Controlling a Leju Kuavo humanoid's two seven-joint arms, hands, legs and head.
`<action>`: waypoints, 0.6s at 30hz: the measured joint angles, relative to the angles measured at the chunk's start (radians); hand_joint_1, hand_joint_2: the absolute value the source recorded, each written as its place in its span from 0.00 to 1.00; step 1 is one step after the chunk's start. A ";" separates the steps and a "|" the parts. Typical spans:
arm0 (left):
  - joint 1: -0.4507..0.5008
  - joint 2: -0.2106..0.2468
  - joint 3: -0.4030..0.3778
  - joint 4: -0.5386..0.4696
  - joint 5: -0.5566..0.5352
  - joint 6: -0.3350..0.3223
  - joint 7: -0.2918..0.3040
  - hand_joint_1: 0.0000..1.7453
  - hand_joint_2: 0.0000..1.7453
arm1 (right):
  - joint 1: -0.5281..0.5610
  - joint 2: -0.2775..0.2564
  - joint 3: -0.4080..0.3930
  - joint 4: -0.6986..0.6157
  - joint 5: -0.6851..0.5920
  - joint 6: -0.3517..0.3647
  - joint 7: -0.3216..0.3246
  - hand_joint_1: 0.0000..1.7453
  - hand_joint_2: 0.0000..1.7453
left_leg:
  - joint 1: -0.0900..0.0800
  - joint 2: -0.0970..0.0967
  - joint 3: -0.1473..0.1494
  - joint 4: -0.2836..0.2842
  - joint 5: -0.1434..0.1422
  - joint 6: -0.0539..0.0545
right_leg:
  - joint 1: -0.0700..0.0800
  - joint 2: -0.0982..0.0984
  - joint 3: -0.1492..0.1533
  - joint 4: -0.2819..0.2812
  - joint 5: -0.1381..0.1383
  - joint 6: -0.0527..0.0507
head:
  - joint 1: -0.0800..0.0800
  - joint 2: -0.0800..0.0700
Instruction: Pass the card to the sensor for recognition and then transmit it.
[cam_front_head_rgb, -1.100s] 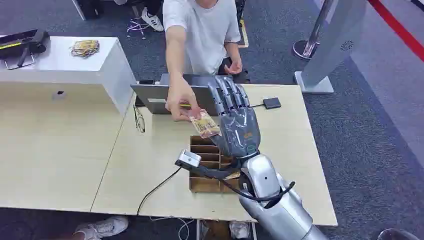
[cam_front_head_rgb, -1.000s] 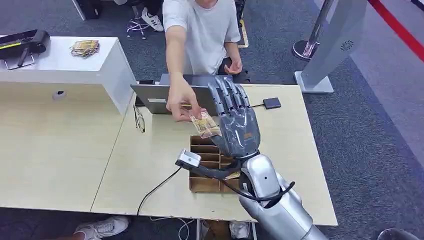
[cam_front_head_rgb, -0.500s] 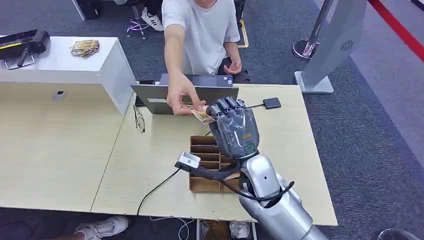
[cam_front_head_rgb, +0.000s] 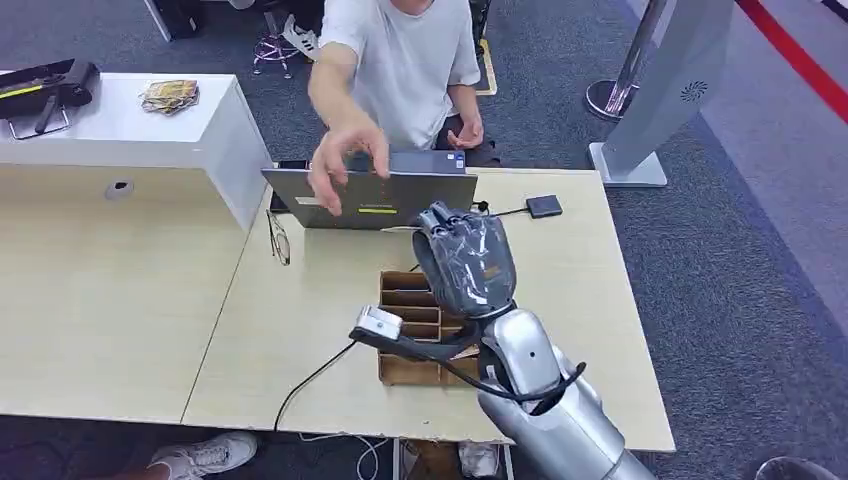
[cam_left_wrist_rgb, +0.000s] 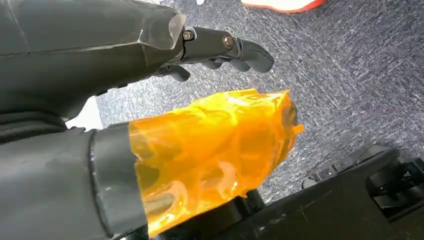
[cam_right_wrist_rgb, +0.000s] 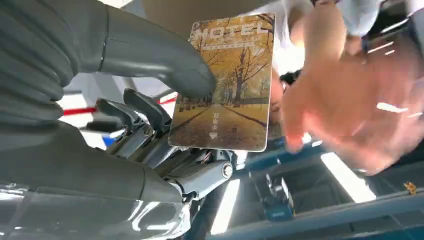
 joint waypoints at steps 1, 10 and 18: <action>0.000 0.000 0.000 0.000 0.002 0.001 0.000 0.00 0.00 | 0.003 0.000 0.000 -0.004 -0.018 0.007 -0.007 1.00 1.00 | 0.000 0.000 0.000 0.000 0.000 0.000 | 0.000 0.000 0.000 0.000 0.000 0.000 | 0.000 0.000; 0.003 0.000 0.001 0.000 0.017 0.010 -0.003 0.00 0.00 | 0.034 0.000 0.000 -0.050 -0.212 0.084 -0.085 1.00 1.00 | 0.000 0.000 0.000 0.000 0.000 0.000 | 0.000 0.000 0.000 0.000 0.000 0.000 | 0.000 0.000; 0.006 0.000 0.004 0.000 0.029 0.017 -0.005 0.00 0.00 | 0.054 0.000 0.000 -0.099 -0.365 0.156 -0.126 1.00 1.00 | 0.000 0.000 0.000 0.000 0.000 0.000 | 0.000 0.000 0.000 0.000 0.000 0.000 | 0.000 0.000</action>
